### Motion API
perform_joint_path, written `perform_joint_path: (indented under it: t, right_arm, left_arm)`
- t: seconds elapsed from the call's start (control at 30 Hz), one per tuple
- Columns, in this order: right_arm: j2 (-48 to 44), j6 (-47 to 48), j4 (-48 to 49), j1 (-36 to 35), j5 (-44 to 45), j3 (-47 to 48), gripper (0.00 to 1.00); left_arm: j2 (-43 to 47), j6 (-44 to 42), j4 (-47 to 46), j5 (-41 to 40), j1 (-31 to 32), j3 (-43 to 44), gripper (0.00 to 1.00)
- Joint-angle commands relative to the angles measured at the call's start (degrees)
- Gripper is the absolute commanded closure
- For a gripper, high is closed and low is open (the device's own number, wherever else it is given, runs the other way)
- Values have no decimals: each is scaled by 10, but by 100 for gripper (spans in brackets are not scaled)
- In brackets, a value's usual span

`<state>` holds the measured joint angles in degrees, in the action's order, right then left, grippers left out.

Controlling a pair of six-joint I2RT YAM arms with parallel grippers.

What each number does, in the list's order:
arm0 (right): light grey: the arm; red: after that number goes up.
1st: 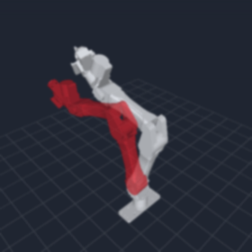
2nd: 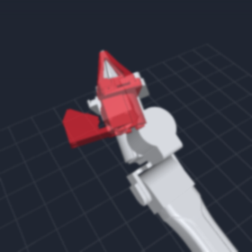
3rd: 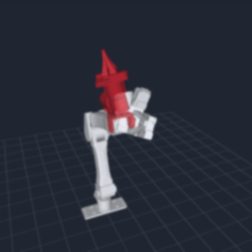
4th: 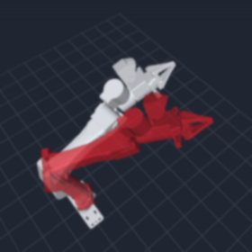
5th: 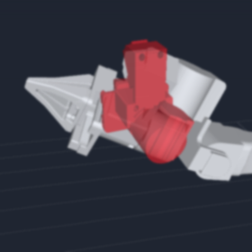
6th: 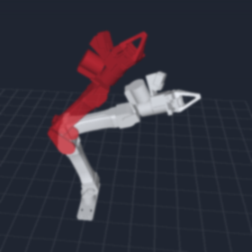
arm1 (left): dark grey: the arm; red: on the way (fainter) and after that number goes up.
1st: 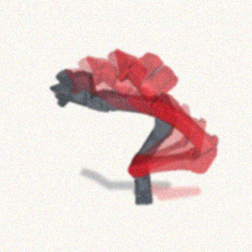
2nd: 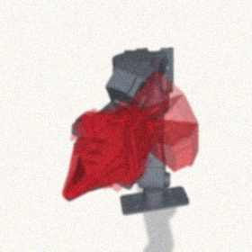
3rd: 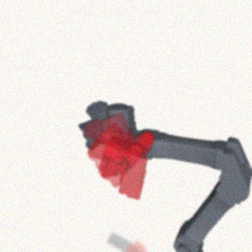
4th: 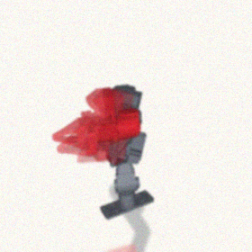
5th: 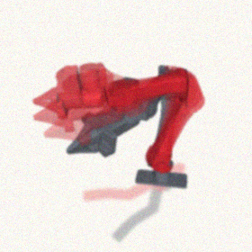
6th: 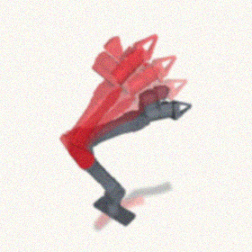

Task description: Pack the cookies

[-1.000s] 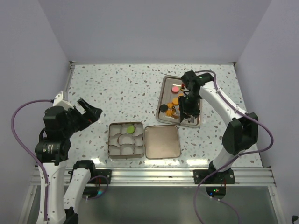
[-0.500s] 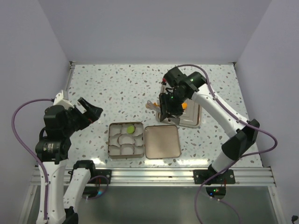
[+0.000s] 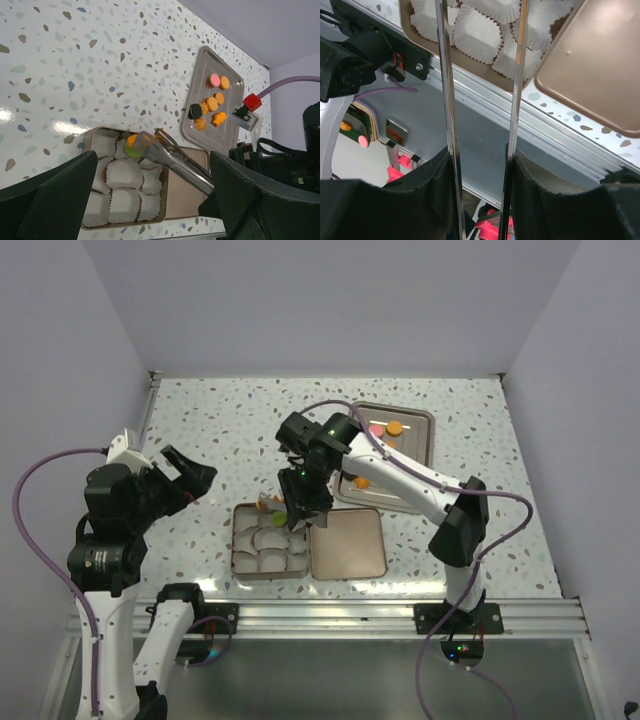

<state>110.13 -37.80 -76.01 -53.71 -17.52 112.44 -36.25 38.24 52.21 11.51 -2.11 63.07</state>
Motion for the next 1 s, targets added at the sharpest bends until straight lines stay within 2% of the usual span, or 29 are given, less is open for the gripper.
perform_joint_path:
  t: [0.0,0.4,0.57,0.73,0.97]
  right_arm:
    - [18,-22,15,-17,-21,54,59]
    - [75,-31,24,-49,-26,99,59]
    - [65,-23,-7,-46,20,129,60]
    - [13,-6,-20,-1,42,90,60]
    - [-85,55,-45,126,99,-48,54]
  left_arm:
    - [2,-18,14,-5,2,28,0]
    - [15,-26,42,-19,2,40,0]
    - [17,-30,53,-24,2,46,0]
    - [19,-29,53,-25,3,44,0]
    - [24,-24,41,-15,2,26,0]
